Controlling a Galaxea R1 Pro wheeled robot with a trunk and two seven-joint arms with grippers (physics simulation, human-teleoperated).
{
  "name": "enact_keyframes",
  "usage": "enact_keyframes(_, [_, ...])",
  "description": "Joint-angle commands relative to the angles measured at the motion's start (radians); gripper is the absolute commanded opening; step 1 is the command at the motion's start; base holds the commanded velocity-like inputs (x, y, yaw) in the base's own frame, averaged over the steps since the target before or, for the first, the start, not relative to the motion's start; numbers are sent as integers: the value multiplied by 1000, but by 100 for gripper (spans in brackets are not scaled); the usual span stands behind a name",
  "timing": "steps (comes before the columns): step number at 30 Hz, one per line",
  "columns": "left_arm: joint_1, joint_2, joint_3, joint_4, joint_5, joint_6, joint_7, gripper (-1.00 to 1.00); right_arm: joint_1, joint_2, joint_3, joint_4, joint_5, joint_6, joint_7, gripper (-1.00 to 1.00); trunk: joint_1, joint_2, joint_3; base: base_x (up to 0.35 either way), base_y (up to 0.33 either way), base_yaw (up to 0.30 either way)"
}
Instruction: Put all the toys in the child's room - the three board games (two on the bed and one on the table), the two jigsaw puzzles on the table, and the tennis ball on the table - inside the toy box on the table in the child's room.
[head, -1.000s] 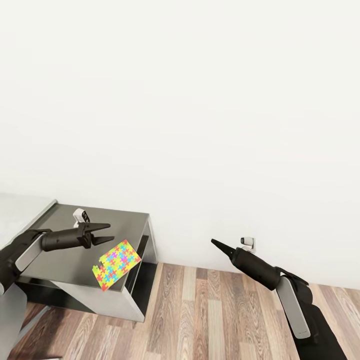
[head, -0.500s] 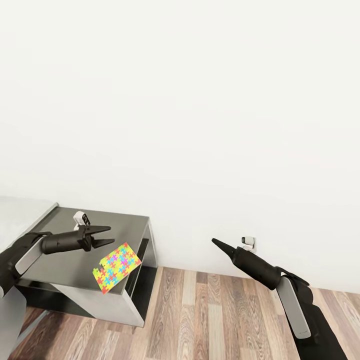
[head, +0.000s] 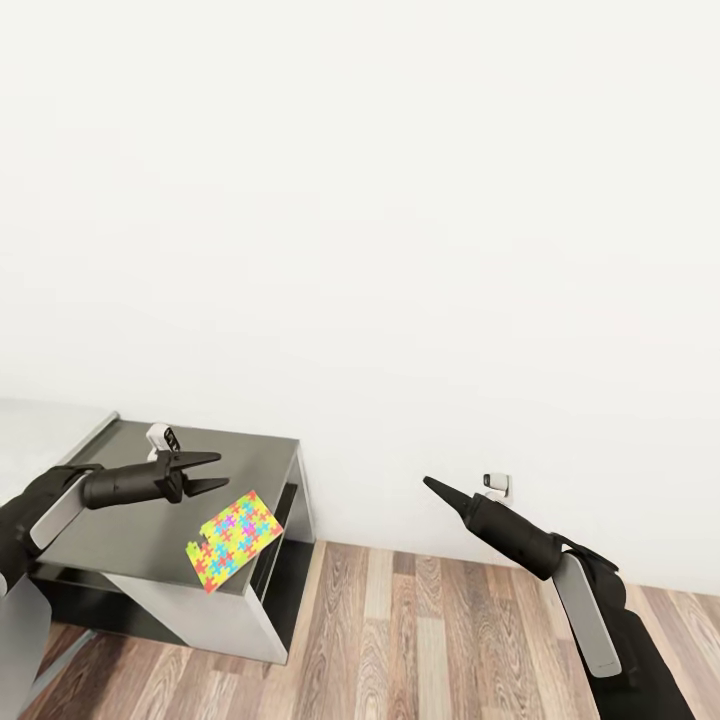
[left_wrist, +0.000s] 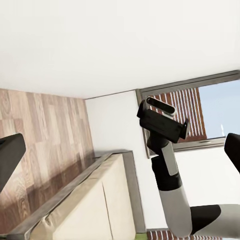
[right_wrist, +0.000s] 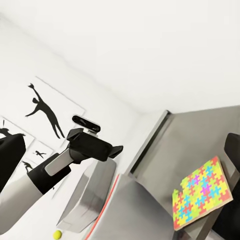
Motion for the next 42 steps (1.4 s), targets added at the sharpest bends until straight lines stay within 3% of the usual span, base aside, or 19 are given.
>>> enact_keyframes(1, [-2, 1, -5, 1, 3, 9, -4, 100, -1, 0, 0, 0, -4, 6, 0, 100, 1, -2, 0, 0, 0, 0])
enact_keyframes(12, [-1, 1, -4, 1, 4, 9, -4, 100, -1, 0, 1, 1, -3, 5, 0, 100, 1, -2, 13, 0, 0, 12])
enact_keyframes(22, [-1, 0, -5, 1, 3, 9, -3, 100, 0, -1, 0, 1, -7, -55, -1, 100, 1, -2, 14, 0, 0, 2])
enact_keyframes(42, [-1, -1, -5, 1, 5, 9, -3, 100, 0, 0, 1, 2, -12, -62, -1, 100, 1, -2, 14, 0, 0, 0])
